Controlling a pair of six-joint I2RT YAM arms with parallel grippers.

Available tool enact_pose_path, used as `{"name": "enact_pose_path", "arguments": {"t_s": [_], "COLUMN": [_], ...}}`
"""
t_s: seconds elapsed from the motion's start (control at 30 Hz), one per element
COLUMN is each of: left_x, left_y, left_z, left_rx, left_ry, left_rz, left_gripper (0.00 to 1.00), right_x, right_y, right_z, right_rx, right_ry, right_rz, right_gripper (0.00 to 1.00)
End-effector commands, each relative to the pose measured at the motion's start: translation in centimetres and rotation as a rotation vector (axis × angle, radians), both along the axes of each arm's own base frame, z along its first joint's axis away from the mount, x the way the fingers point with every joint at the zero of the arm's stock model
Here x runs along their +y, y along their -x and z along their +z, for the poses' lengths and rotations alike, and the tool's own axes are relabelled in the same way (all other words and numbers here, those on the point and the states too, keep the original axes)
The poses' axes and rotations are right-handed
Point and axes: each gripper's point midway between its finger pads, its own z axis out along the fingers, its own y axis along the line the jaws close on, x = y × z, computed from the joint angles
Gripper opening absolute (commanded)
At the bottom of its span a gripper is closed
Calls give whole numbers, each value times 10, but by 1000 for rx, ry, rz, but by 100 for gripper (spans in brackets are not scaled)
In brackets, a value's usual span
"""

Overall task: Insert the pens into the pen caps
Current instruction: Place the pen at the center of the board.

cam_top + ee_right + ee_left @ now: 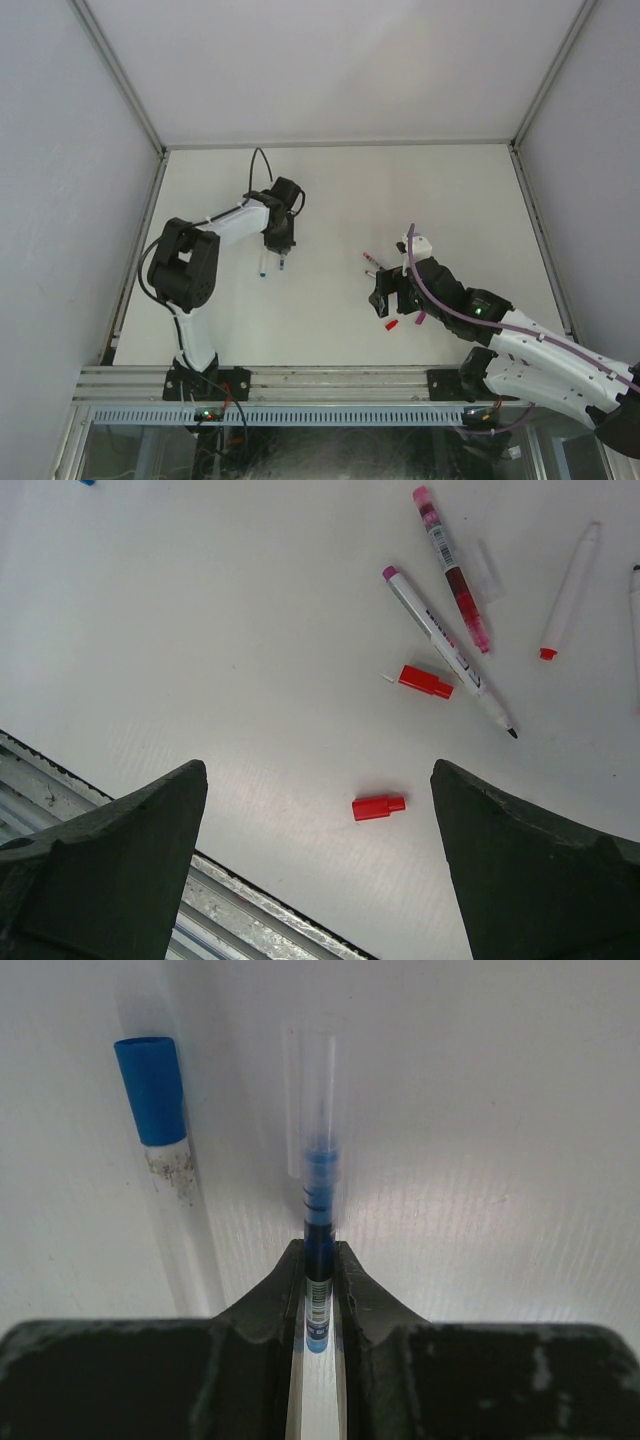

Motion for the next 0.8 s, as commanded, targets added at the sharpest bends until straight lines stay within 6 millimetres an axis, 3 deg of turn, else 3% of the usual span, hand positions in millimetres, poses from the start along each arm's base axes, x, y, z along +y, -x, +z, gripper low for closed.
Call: {"name": "enact_pose_path", "arguments": {"t_s": [0.0, 0.43, 0.57, 0.77], "left_x": [-5, 2, 4, 8], "left_y": [-20, -13, -9, 3], "left_z": [8, -9, -11, -10], "left_rx": [-40, -12, -5, -2], "left_ry": [18, -1, -1, 4], "left_rz": [36, 58, 60, 72], "left_gripper": [17, 26, 20, 19], "right_x": [2, 0, -1, 0], "right_y": [-5, -3, -2, -2], "right_z": [9, 9, 10, 13], "right_rx": [-26, -19, -17, -19], "right_ry": [-31, -36, -43, -60], "right_rz": [-15, -26, -28, -30], "right_gripper": [92, 92, 92, 92]}}
